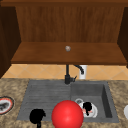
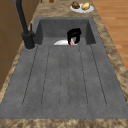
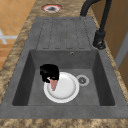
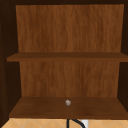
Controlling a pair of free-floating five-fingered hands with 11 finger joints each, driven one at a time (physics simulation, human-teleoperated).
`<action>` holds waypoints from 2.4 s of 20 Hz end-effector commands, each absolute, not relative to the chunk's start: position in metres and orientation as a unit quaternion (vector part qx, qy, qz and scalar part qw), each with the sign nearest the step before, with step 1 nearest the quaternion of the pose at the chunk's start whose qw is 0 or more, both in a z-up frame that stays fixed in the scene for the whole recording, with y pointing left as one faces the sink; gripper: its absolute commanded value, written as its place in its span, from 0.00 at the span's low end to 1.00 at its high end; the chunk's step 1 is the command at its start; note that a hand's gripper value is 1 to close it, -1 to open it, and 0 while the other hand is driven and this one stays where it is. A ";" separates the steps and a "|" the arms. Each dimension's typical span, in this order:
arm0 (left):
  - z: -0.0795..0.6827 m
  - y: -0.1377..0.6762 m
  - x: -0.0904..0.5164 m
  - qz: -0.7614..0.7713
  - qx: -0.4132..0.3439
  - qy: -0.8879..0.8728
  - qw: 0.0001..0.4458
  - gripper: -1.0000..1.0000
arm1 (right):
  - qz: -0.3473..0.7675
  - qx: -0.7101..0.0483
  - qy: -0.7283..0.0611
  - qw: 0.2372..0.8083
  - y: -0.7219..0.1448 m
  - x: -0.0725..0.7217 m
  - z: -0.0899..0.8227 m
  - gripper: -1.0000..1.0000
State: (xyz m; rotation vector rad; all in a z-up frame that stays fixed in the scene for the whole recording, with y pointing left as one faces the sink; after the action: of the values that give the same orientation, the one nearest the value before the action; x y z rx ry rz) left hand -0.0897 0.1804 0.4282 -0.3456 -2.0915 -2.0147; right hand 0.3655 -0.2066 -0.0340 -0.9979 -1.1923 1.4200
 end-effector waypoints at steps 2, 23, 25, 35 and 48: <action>0.428 0.180 -0.090 -0.685 -0.117 -0.711 0.108 0.50 | 0.585 -0.412 -0.493 0.495 -0.215 0.403 -0.073 1.00; 0.428 0.180 -0.090 -0.685 -0.117 -0.711 0.108 0.50 | 0.654 -0.260 -0.362 0.611 -0.222 0.461 -0.060 0.00; 0.428 0.180 -0.090 -0.685 -0.117 -0.711 0.108 0.50 | 0.663 -0.254 -0.349 0.611 -0.217 0.461 -0.042 0.00; 0.428 0.180 -0.090 -0.685 -0.117 -0.711 0.108 0.50 | 0.655 -0.258 -0.356 0.615 -0.239 0.441 0.027 0.00; 0.428 0.180 -0.090 -0.685 -0.117 -0.711 0.108 0.50 | 0.651 -0.324 -0.390 0.565 -0.251 0.406 0.058 0.00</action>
State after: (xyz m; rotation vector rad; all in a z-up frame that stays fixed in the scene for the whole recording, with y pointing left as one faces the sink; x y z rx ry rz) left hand -0.0897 0.1804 0.4282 -0.3456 -2.0915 -2.0147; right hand 0.4184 -0.2462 0.0446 -0.6690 -0.8802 1.5466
